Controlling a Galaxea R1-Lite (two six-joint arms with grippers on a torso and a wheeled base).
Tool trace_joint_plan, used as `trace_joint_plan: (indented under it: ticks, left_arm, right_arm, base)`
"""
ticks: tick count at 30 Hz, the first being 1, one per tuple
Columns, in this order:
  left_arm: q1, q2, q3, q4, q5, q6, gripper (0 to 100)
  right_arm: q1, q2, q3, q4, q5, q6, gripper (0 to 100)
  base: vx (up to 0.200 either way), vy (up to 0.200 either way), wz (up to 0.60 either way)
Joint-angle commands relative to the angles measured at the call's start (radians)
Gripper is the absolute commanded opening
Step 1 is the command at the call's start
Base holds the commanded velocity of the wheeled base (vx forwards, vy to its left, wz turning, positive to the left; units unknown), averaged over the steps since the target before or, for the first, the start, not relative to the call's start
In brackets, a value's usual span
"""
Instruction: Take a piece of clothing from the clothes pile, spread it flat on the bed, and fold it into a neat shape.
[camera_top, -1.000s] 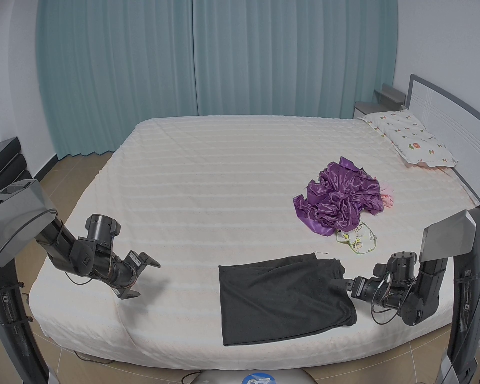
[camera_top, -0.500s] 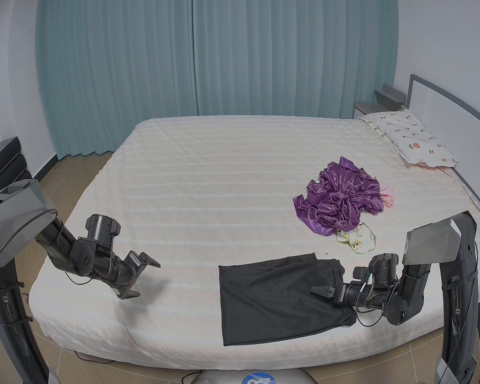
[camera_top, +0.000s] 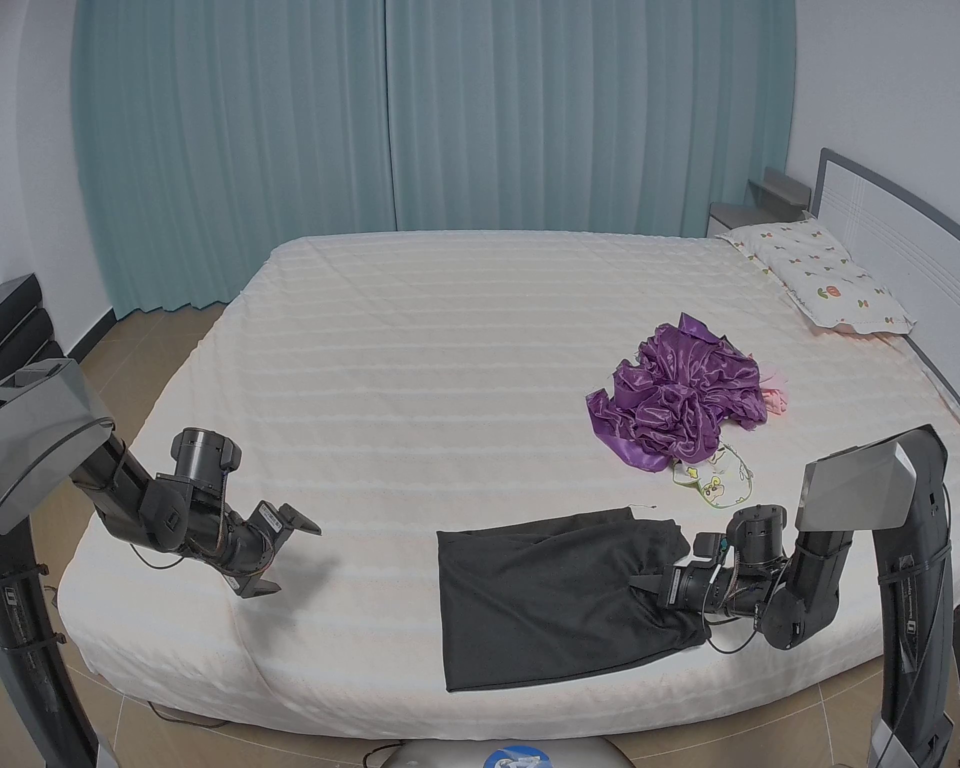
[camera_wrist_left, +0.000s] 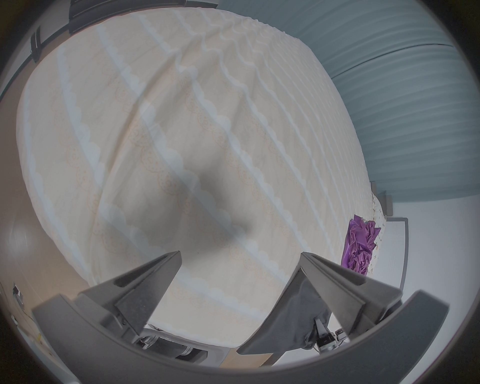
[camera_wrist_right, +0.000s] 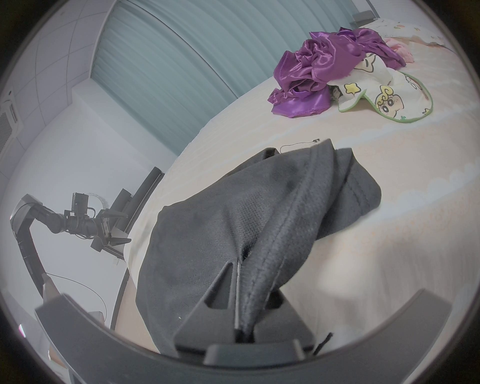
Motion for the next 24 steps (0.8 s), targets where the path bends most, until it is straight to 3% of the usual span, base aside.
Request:
trace_joint_plan:
  ticks: [1,7,13,24]
  left_arm:
    - [-0.004,0.002,0.002,0.000,0.000,0.002,100]
    - [-0.007,0.002,0.002,0.000,0.000,0.000,100]
    - [-0.007,0.002,0.002,0.000,0.001,0.002,100]
    - [-0.007,0.002,-0.001,0.000,0.001,-0.004,100]
  right_arm:
    - [-0.005,-0.009,0.010,-0.008,0.007,0.006,0]
    - [-0.014,-0.016,0.021,-0.029,0.007,0.013,0]
    - [-0.014,-0.017,0.032,-0.048,0.007,0.013,0]
    - [-0.016,-0.016,0.015,-0.052,0.002,0.014,0]
  base:
    - [0.000,0.000,0.00]
    - [0.000,0.000,0.00]
    - [-0.200,0.000,0.00]
    - [0.000,0.000,0.00]
